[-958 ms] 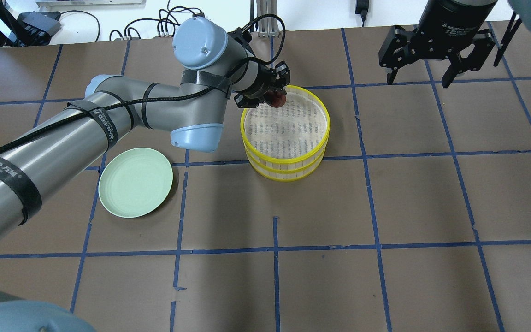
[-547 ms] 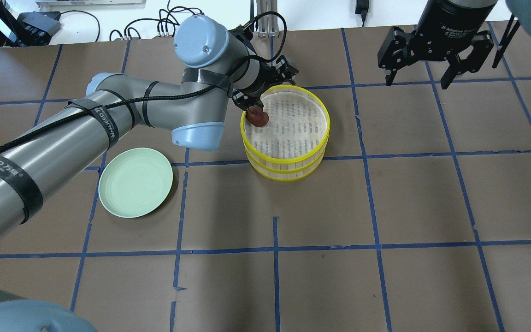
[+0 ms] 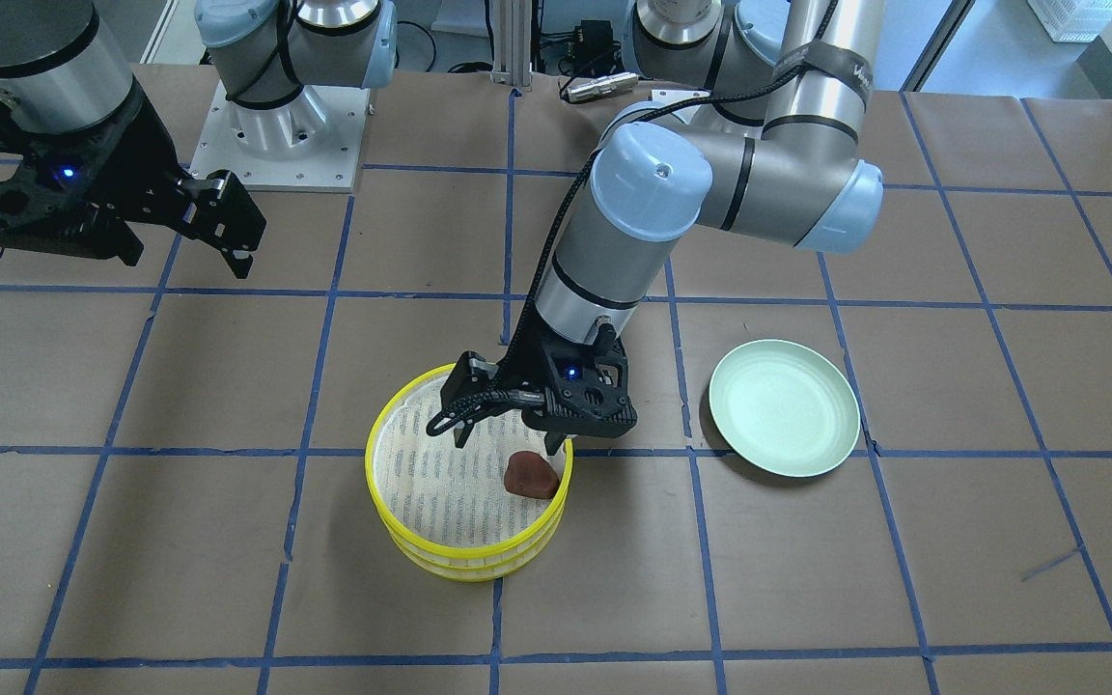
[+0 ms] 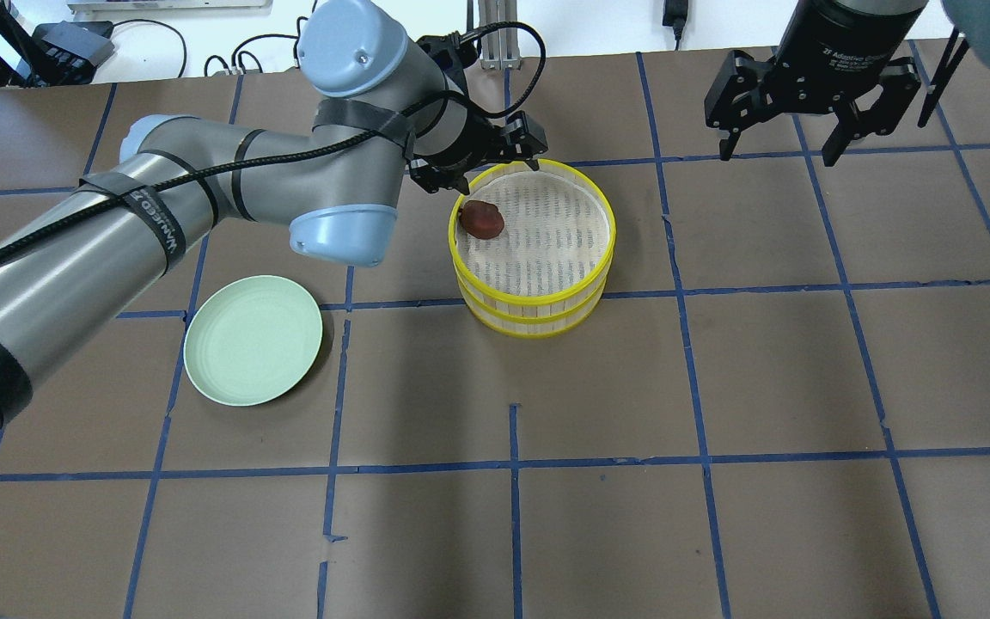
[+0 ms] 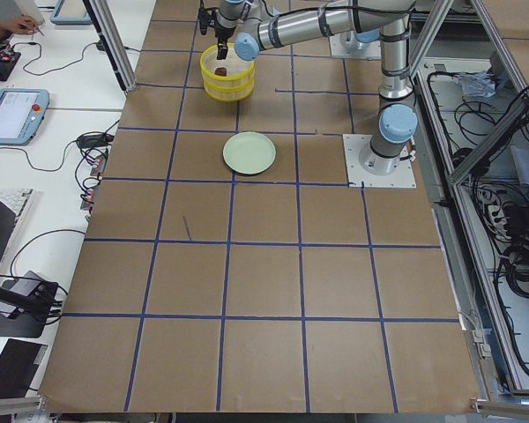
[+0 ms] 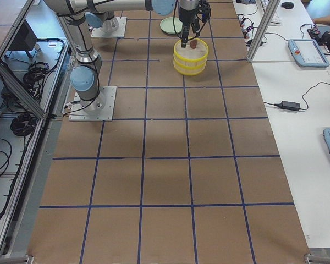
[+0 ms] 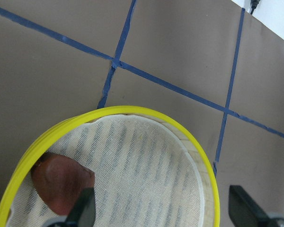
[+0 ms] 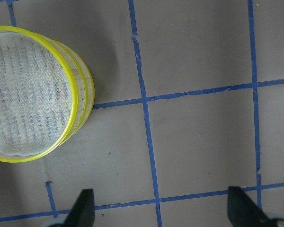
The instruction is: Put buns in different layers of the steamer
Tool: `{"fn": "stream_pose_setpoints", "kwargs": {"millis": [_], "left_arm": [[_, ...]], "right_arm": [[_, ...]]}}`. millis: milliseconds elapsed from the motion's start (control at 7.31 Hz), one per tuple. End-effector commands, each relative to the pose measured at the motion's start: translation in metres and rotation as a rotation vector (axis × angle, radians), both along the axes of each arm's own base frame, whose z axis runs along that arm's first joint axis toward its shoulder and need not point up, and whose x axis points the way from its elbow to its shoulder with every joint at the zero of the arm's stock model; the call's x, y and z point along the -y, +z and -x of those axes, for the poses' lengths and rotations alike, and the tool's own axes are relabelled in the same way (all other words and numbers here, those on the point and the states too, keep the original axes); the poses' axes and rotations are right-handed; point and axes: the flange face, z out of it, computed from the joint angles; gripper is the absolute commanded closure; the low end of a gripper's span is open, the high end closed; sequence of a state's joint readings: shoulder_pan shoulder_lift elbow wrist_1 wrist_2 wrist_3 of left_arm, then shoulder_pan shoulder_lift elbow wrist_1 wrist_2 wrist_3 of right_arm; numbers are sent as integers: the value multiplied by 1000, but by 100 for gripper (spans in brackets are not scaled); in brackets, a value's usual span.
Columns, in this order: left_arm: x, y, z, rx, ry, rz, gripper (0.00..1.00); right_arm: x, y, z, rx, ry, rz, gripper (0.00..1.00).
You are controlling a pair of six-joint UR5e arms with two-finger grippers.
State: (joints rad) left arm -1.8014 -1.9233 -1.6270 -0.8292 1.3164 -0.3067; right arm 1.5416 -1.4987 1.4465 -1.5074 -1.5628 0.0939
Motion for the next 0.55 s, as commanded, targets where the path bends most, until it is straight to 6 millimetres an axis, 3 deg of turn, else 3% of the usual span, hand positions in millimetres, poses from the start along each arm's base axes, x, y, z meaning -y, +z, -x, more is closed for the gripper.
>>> {"fn": "stream_pose_setpoints", "kwargs": {"millis": [0,137,274,411], "left_arm": [[6,35,-104,88,-135,-57,0],[-16,66,-144,101,-123,-138,0],[-42,101,-169,116,-81,-177,0],[-75,122,-178,205,-72,-241,0]], "right_arm": [[0,0,0,0,0,0,2],[1,1,0,1,-1,7,2],[1,1,0,1,0,7,2],[1,1,0,3,-1,7,2]]}}
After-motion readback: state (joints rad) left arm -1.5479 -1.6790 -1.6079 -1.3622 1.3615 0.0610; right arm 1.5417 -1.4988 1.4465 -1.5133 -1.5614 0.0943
